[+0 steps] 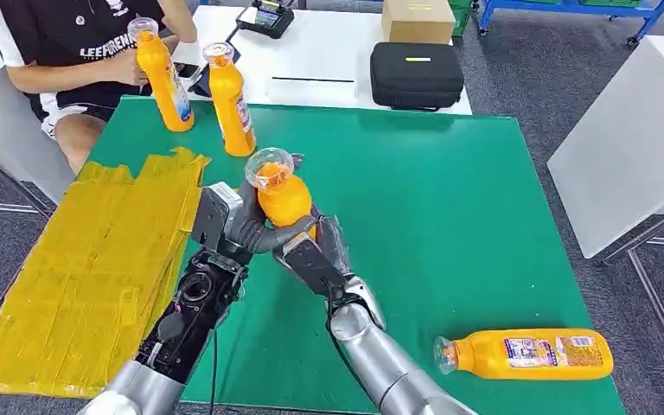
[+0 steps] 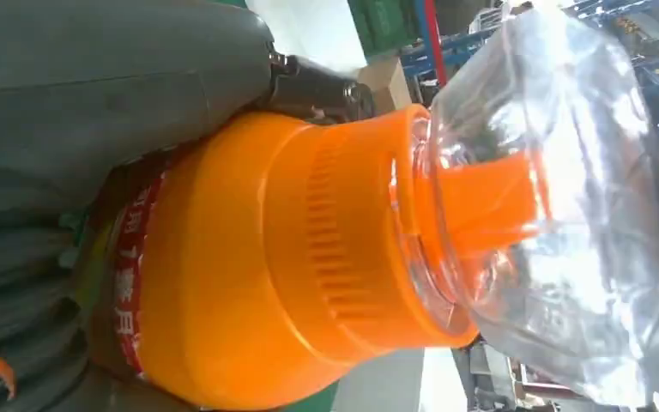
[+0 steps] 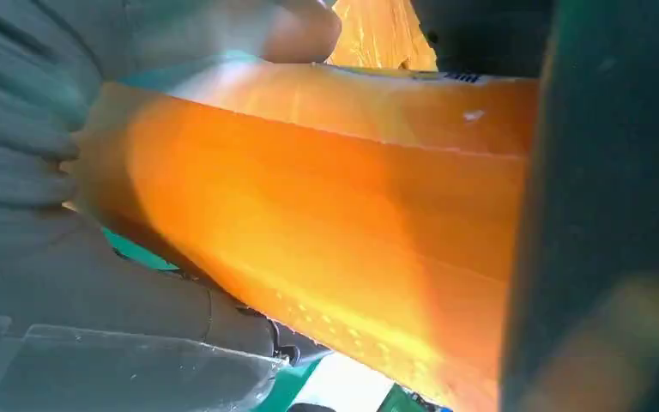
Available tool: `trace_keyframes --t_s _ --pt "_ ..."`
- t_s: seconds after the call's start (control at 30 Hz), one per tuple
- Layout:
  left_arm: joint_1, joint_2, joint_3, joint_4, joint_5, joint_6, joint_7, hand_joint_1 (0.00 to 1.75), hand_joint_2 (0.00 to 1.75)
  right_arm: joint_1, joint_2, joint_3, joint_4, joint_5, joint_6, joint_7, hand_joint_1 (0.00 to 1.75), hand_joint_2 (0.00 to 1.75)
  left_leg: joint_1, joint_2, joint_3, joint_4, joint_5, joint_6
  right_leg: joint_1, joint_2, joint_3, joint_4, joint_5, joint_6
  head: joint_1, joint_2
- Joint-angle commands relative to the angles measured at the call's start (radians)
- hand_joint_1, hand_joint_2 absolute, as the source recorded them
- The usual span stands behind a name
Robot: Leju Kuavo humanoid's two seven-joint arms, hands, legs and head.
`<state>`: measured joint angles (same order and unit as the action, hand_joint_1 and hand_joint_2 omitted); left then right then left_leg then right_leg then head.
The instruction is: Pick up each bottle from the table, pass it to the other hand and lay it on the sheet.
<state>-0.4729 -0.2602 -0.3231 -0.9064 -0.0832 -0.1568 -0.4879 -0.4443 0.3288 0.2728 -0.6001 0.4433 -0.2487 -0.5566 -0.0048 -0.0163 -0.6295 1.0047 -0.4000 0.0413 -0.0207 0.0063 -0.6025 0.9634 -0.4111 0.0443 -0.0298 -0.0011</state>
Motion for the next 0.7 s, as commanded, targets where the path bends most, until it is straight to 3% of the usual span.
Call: trace_keyframes --t_s 0.03,0.37,0.6,0.63,0.67,0.7 --pt "-0.048 -0.002 0.014 0.083 0.018 0.026 0.014 1.75 1.75 -0.005 -0.019 0.049 -0.032 -0.005 -0.001 -0.008 1.75 1.75 0.001 0.001 0.004 0.0 -0.002 -0.002 0.001 -0.001 0.004 0.0 -0.002 -0.002 0.0 0.0" --pt "-0.043 0.002 0.025 0.078 0.031 0.041 0.011 1.75 1.75 0.01 -0.034 0.036 -0.067 -0.014 -0.006 -0.013 1.75 1.75 0.001 0.001 0.005 0.0 -0.002 -0.002 0.001 0.0 0.005 0.0 -0.002 -0.002 0.0 0.0" --pt "-0.018 0.013 0.043 0.065 0.051 0.085 0.012 1.75 1.75 0.103 -0.075 -0.002 -0.272 -0.057 0.041 -0.009 1.75 1.75 0.0 0.0 0.004 -0.001 -0.002 -0.002 0.0 -0.001 0.005 -0.001 -0.002 -0.002 0.0 0.0" --pt "-0.015 0.019 0.045 0.06 0.055 0.089 0.011 1.75 1.75 0.125 -0.082 -0.01 -0.324 -0.073 0.061 -0.005 1.57 1.75 0.0 0.0 0.003 -0.001 -0.001 -0.002 0.001 -0.001 0.004 -0.001 -0.001 -0.002 0.0 0.0" --pt "-0.009 0.026 0.047 0.05 0.058 0.094 0.011 1.75 1.75 0.153 -0.092 -0.015 -0.394 -0.089 0.091 0.008 0.07 1.75 0.0 0.001 0.006 -0.001 -0.003 -0.002 0.0 -0.001 0.006 -0.001 -0.002 -0.002 0.0 0.0" --pt "-0.002 0.033 0.053 0.038 0.058 0.1 0.012 1.75 1.75 0.179 -0.101 -0.02 -0.458 -0.106 0.129 0.029 0.0 1.75 0.0 0.0 0.003 -0.001 -0.002 -0.002 0.0 -0.001 0.004 -0.001 -0.001 -0.002 0.0 0.0"
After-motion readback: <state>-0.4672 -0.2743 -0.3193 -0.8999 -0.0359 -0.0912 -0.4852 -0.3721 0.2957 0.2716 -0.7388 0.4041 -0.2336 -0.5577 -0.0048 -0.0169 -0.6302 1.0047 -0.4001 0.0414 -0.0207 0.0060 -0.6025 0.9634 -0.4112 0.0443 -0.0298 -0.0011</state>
